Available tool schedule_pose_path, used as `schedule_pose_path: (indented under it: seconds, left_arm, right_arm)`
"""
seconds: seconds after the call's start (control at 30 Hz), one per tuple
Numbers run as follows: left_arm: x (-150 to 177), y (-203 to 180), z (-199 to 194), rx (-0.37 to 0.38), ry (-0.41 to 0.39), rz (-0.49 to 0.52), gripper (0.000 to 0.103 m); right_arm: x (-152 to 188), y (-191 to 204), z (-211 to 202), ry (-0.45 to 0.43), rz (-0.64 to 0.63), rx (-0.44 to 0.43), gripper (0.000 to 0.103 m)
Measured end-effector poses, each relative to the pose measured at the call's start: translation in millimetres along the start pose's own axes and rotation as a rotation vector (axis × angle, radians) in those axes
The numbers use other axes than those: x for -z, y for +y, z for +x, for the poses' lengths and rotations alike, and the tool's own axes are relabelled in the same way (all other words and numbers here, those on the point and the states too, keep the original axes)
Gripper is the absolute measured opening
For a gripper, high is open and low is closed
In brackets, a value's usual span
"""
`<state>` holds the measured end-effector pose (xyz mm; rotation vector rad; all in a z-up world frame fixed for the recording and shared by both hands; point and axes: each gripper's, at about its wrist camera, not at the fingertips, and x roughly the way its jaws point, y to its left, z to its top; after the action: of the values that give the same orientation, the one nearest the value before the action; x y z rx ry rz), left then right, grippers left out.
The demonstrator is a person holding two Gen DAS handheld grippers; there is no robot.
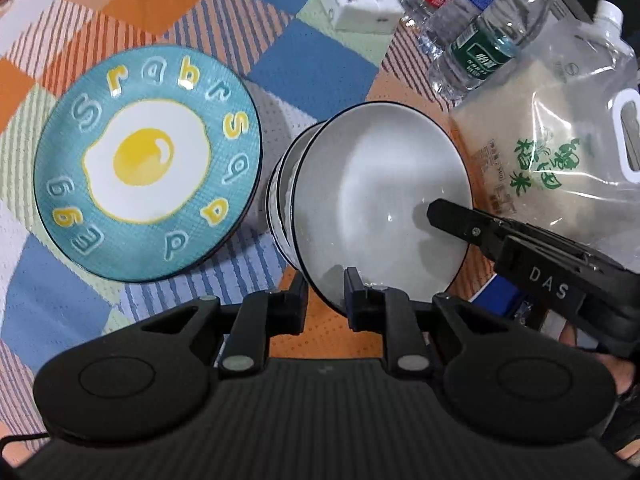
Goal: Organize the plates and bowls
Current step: 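Lift the bowl with both grippers and lower it into the nested bowls, then close both grippers on the rim of the three nested bowls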
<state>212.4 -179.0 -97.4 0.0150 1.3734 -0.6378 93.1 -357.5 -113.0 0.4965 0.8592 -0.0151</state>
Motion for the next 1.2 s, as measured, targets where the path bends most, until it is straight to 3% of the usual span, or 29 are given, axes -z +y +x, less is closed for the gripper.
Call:
schedule_pose_path:
  seconds: [0.33,0.53,0.63,0.73,0.87,1.0,1.1,1.2]
  left_arm:
    - [-14.9,1.6,5.9,-0.012,0.051,-0.014,0.018]
    - [-20.5,3.5,6.8,-0.007,0.066,0.002,0.019]
    - [-18.2,3.8,7.5,-0.009,0.051,-0.003,0.019]
    - [-11.0,3.9,5.1,-0.009,0.004,0.006,0.019]
    - [5.1,5.9,-7.0,-0.024,-0.123,0.024,0.019]
    - [22.8,18.9,-28.2,0.025,-0.228,0.010,0.020]
    - [38.1,35.6,-46.8,0.055,-0.313,-0.021,0.021]
    - [54.6,47.3,-58.7,0.089,-0.361,-0.021,0.023]
  right_arm:
    - [3.2,13.7,11.3,-0.003,-0.132,0.087,0.012]
    - [10.1,29.8,10.6,-0.055,-0.274,0.201,0.016]
    - [10.4,27.2,11.4,-0.050,-0.281,0.199,0.015]
    - [11.8,25.0,13.8,-0.031,-0.272,0.189,0.016]
    - [16.1,24.6,10.8,-0.040,-0.269,0.168,0.020]
    - [20.6,17.6,-12.2,-0.087,-0.248,0.108,0.022]
    - [27.7,10.2,-34.4,-0.132,-0.232,0.107,0.040]
    - [36.3,2.2,-46.4,-0.146,-0.207,0.110,0.043]
